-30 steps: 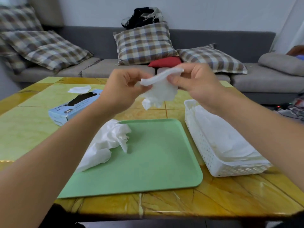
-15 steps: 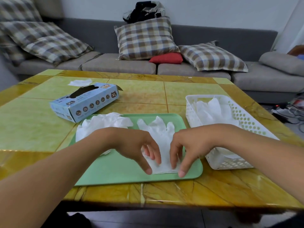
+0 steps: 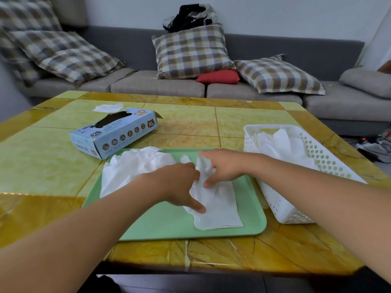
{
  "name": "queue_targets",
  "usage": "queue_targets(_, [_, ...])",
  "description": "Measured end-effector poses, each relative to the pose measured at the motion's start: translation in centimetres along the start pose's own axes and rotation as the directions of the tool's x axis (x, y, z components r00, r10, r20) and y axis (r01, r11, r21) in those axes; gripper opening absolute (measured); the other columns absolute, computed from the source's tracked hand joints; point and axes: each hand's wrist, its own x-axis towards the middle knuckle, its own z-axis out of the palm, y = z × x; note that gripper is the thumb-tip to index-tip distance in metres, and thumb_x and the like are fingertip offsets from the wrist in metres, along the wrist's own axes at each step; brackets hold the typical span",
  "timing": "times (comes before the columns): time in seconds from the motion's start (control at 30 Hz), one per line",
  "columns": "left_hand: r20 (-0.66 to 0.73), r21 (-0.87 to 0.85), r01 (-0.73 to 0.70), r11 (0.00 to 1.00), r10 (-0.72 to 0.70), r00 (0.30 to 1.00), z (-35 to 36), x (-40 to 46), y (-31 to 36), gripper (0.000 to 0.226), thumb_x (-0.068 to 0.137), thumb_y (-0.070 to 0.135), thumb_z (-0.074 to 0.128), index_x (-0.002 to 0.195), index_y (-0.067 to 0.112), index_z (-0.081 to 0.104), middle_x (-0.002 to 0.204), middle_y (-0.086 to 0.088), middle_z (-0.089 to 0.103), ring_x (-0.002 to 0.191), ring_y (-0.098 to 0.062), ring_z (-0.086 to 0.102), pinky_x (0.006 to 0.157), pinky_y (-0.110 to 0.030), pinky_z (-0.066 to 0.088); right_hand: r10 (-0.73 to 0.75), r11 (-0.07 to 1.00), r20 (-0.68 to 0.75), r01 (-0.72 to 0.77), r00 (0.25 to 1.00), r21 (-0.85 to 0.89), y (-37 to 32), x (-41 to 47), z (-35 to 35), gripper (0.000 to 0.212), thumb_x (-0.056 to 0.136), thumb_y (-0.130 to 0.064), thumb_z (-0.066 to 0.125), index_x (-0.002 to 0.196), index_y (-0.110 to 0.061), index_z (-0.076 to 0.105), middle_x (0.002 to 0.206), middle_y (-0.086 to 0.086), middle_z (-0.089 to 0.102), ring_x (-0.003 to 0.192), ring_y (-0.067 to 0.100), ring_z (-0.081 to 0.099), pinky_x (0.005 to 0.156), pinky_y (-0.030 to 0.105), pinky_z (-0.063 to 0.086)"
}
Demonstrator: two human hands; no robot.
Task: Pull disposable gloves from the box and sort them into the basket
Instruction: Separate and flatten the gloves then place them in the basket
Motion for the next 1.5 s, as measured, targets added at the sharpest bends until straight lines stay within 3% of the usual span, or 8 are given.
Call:
queue_targets(0.1, [0.032, 0.027, 0.002, 1.0, -0.003, 0.999, 0.3, 0.0, 0.2, 0.092, 0.072, 0.08, 0.065, 0.139, 0.02, 0.048, 0.125, 0.003, 0.05, 0.11, -0.019, 0.049, 0.095, -0.04, 0.047, 0.069, 0.997, -0.01, -0.069, 0.998, 0.031, 0.1, 1.0, -0.1, 0.125, 0.079, -0.053, 0.079, 0.16, -0.014, -0.008, 0.102, -0.002, 0.054, 0.083, 0.016, 0.052, 0.062, 0.027, 0.04])
queue_targets(0.27, [0.005, -0.005, -0.008, 1.0, 0.008, 1.0, 0.3, -0.1, -0.3, 0.096, 0.071, 0.081, 0.065, 0.144, 0.021, 0.044, 0.135, 0.006, 0.048, 0.117, -0.018, 0.047, 0.1, -0.04, 0.046, -0.052, 0.997, -0.183, 0.061, 0.982, 0.047, 0.5, 0.0, -1.4, 0.061, 0.07, -0.047, 0.088, 0.121, -0.025, 0.061, 0.101, -0.009, 0.058, 0.093, 0.016, 0.057, 0.069, 0.026, 0.045])
queue_targets(0.4, [-0.181, -0.123, -0.091, 0.988, 0.068, 0.981, -0.9, -0.8, -1.0, 0.081, 0.075, 0.067, 0.074, 0.142, 0.03, 0.049, 0.135, 0.011, 0.053, 0.113, -0.01, 0.051, 0.095, -0.026, 0.043, -0.06, 0.996, 0.087, 0.065, 0.994, -0.062, 0.0, -1.2, -0.4, 0.087, 0.065, -0.058, 0.087, 0.138, -0.029, 0.051, 0.126, -0.009, 0.053, 0.111, 0.016, 0.055, 0.094, 0.034, 0.05])
queue_targets(0.6, [-0.426, -0.285, -0.006, 0.958, -0.121, 0.896, -4.0, -3.8, -8.2, 0.025, 0.097, 0.022, 0.064, 0.122, 0.025, 0.067, 0.12, 0.006, 0.068, 0.103, -0.012, 0.064, 0.092, -0.033, 0.054, -0.122, 0.991, -0.177, 0.112, 0.977, -0.067, -1.9, -1.7, -0.8, 0.05, 0.085, -0.052, 0.074, 0.126, -0.024, 0.065, 0.121, -0.008, 0.064, 0.107, 0.012, 0.06, 0.086, 0.029, 0.05])
queue_targets(0.7, [-0.324, -0.29, 0.14, 0.947, -0.235, 0.916, -3.1, -5.8, -12.4, 0.041, 0.096, 0.007, 0.058, 0.129, 0.03, 0.064, 0.136, 0.007, 0.061, 0.125, -0.017, 0.056, 0.106, -0.036, 0.045, -0.255, 0.94, -0.351, 0.316, 0.901, 0.128, -5.7, -2.1, -0.9, 0.025, 0.091, -0.035, 0.073, 0.112, -0.021, 0.075, 0.101, -0.012, 0.072, 0.09, 0.003, 0.066, 0.077, 0.02, 0.053])
queue_targets(0.83, [-0.064, -0.292, 0.194, 0.936, -0.222, 0.973, -2.5, -8.4, -14.1, 0.068, 0.084, 0.04, 0.079, 0.143, 0.042, 0.044, 0.148, 0.018, 0.043, 0.137, -0.011, 0.041, 0.111, -0.03, 0.032, -0.357, 0.861, -0.399, 0.463, 0.845, 0.211, -12.0, -0.4, 0.2, 0.033, 0.094, -0.029, 0.07, 0.126, -0.022, 0.069, 0.114, -0.006, 0.071, 0.098, 0.007, 0.063, 0.075, 0.012, 0.043])
queue_targets(1.17, [-0.019, -0.226, 0.156, 0.962, -0.164, 0.986, -0.8, -8.5, -14.9, 0.126, 0.057, 0.052, 0.094, 0.157, 0.041, 0.017, 0.161, 0.018, 0.023, 0.146, -0.01, 0.026, 0.118, -0.032, 0.025, -0.353, 0.89, -0.267, 0.41, 0.897, 0.199, -12.6, 3.6, 1.1, 0.012, 0.087, -0.021, 0.077, 0.097, -0.016, 0.082, 0.087, -0.015, 0.075, 0.077, -0.001, 0.065, 0.073, 0.013, 0.048])
queue_targets(1.5, [-0.032, -0.237, 0.165, 0.957, -0.178, 0.984, -1.1, -7.4, -15.3, 0.14, 0.051, 0.063, 0.092, 0.157, 0.042, 0.003, 0.165, 0.015, 0.015, 0.15, -0.014, 0.021, 0.122, -0.041, 0.023, -0.127, 0.577, -0.159, 0.204, 0.979, 0.791, -7.1, 1.8, 1.5, 0.027, 0.105, -0.018, 0.051, 0.106, 0.001, 0.071, 0.101, 0.015, 0.074, 0.089, 0.03, 0.068, 0.082, 0.033, 0.058])
